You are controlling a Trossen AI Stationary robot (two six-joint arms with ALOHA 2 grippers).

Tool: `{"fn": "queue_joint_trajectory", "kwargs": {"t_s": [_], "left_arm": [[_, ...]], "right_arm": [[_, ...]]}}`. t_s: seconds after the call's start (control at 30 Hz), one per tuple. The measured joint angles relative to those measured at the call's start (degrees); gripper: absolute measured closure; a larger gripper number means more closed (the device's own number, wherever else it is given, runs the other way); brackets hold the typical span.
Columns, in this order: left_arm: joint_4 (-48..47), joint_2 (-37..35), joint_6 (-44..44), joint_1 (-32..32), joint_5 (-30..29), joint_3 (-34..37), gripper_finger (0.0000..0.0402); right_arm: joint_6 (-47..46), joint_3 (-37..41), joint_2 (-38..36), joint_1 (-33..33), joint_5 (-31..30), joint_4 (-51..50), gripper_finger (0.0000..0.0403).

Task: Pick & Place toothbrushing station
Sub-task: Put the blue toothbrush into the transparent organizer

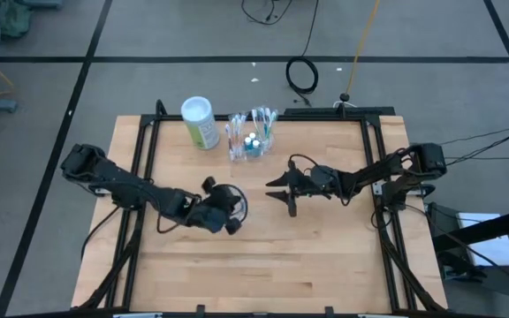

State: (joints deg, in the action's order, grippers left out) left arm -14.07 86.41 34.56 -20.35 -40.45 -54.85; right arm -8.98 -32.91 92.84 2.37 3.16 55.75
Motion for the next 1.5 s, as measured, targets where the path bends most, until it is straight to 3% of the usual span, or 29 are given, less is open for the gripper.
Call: {"fn": "queue_joint_trajectory", "kwargs": {"t_s": [0.2, 0.3, 0.57, 0.93, 1.13, 1.5], "left_arm": [[12.5, 0.0, -12.5, 2.3, 7.3, 0.0, 0.0394], [14.5, 0.0, -15.7, 3.1, 8.6, 0.0, 0.0399], [16.2, 0.0, -21.6, 4.6, 10.5, 0.0, 0.0398], [20.1, 0.0, -29.0, 4.7, 12.0, 0.0, 0.0397], [17.8, 0.0, -29.0, 4.6, 11.8, 0.0, 0.0394], [11.7, -0.1, -28.4, 4.6, 8.7, -0.1, 0.0387]], "right_arm": [[4.7, 0.0, 0.0, -3.6, 2.6, 2.9, 0.0261], [5.4, 0.0, 0.0, -4.6, 5.8, 4.9, 0.0261], [2.5, -1.4, 0.5, -5.2, 2.9, 7.0, 0.0238], [1.1, -11.1, 12.5, -5.1, 4.2, 8.6, 0.0196], [2.6, -10.8, 12.5, -5.1, 4.4, 8.7, 0.0225], [0.8, -10.7, 12.4, -4.3, 4.4, 8.3, 0.0327]]}}
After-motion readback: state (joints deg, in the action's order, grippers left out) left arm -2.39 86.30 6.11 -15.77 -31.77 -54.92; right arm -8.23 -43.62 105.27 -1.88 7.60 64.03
